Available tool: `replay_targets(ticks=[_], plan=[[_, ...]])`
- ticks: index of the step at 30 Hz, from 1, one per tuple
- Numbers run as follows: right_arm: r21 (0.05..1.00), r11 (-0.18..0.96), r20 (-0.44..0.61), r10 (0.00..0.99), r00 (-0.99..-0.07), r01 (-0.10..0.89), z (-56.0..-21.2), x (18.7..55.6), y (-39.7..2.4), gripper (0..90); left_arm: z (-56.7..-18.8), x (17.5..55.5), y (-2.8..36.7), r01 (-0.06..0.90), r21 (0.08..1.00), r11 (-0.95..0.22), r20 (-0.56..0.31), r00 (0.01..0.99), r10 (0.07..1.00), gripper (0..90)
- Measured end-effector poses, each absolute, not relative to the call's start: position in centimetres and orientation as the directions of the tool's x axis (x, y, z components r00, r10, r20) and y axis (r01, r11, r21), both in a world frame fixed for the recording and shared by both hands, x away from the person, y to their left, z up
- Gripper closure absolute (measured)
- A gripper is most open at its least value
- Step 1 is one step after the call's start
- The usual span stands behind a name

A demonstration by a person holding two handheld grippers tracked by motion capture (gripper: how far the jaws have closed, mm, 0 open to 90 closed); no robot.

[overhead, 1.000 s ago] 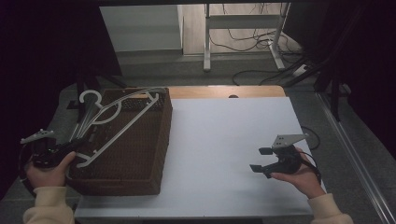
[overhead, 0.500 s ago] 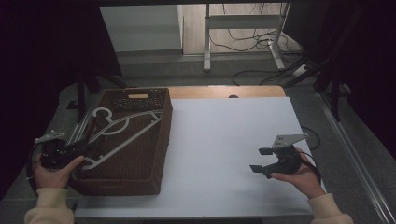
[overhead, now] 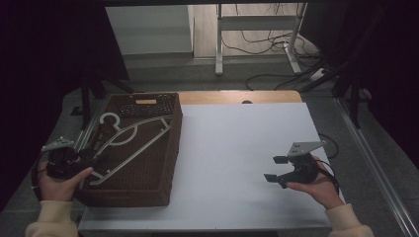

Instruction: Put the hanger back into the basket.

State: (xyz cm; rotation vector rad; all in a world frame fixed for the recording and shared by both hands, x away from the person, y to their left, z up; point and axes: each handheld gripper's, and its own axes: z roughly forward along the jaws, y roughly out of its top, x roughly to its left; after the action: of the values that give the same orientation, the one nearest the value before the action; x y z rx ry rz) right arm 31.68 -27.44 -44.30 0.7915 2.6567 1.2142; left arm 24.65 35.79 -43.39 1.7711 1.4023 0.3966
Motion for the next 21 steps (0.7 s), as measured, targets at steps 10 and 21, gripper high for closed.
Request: replay_targets(ticks=[10,21], plan=[[0.739,0.532,0.097,0.523,-0.847,0.413,-44.8,31.9,-27.0,21.5,-42.3,23.8,31.7,0.596,0.79,-0.147,-0.21,0.488,0.847,20.6],[0.778,0.451,0.088,0.611,-0.787,0.437,-44.4,31.2,-28.2,20.4,-42.3,22.5,26.8,0.552,0.799,-0.239,-0.184,0.603,0.776,19.5]])
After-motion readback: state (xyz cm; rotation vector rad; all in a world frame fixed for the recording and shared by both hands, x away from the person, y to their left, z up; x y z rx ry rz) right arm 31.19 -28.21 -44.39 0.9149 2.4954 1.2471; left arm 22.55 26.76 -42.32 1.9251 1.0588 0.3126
